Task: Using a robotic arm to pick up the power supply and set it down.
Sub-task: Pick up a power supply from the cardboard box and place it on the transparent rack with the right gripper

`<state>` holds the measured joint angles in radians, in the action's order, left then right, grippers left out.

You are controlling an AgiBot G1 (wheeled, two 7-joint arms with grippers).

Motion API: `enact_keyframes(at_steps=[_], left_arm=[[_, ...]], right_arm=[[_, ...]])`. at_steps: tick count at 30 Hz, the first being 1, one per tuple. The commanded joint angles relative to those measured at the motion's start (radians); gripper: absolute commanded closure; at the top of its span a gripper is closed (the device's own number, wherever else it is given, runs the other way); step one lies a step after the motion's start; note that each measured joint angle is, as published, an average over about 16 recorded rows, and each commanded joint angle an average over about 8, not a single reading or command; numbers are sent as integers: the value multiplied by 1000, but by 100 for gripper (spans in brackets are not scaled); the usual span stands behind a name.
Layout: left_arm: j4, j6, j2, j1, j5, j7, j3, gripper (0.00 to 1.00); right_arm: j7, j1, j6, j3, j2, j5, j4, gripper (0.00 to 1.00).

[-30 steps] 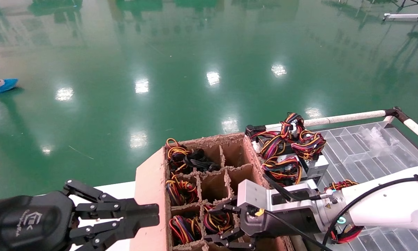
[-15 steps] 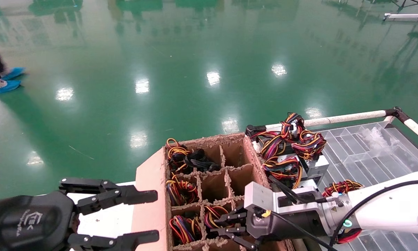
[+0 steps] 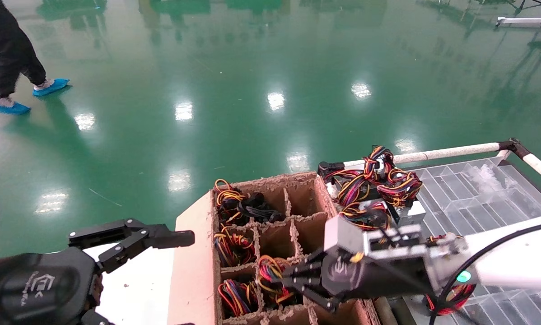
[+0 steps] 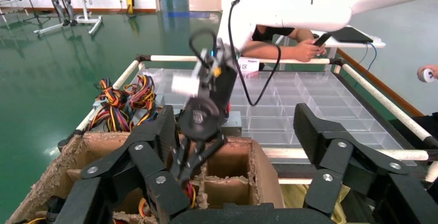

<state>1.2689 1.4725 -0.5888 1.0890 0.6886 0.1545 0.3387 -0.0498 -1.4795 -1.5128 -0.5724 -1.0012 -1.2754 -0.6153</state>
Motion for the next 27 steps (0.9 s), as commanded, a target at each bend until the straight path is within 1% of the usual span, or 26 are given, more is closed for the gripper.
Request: enact_keyframes(at_steps=[1, 8, 13, 17, 21, 27], left_arm=[[0, 0, 0, 0, 0, 0, 0, 0], [0, 0, 0, 0, 0, 0, 0, 0], [0, 0, 0, 0, 0, 0, 0, 0], [0, 0, 0, 0, 0, 0, 0, 0], [0, 0, 0, 0, 0, 0, 0, 0], [0, 0, 0, 0, 0, 0, 0, 0]], right_arm=[[14, -9, -18, 10, 8, 19, -2, 100], [105, -59, -51, 79, 86, 145, -106, 100], [161, -110, -47, 124, 135, 230, -179, 100], [184, -172, -43, 154, 165, 273, -202, 100], [186, -249, -46, 167, 197, 277, -191, 100], [157, -371, -55, 153, 260, 225, -116, 100]])
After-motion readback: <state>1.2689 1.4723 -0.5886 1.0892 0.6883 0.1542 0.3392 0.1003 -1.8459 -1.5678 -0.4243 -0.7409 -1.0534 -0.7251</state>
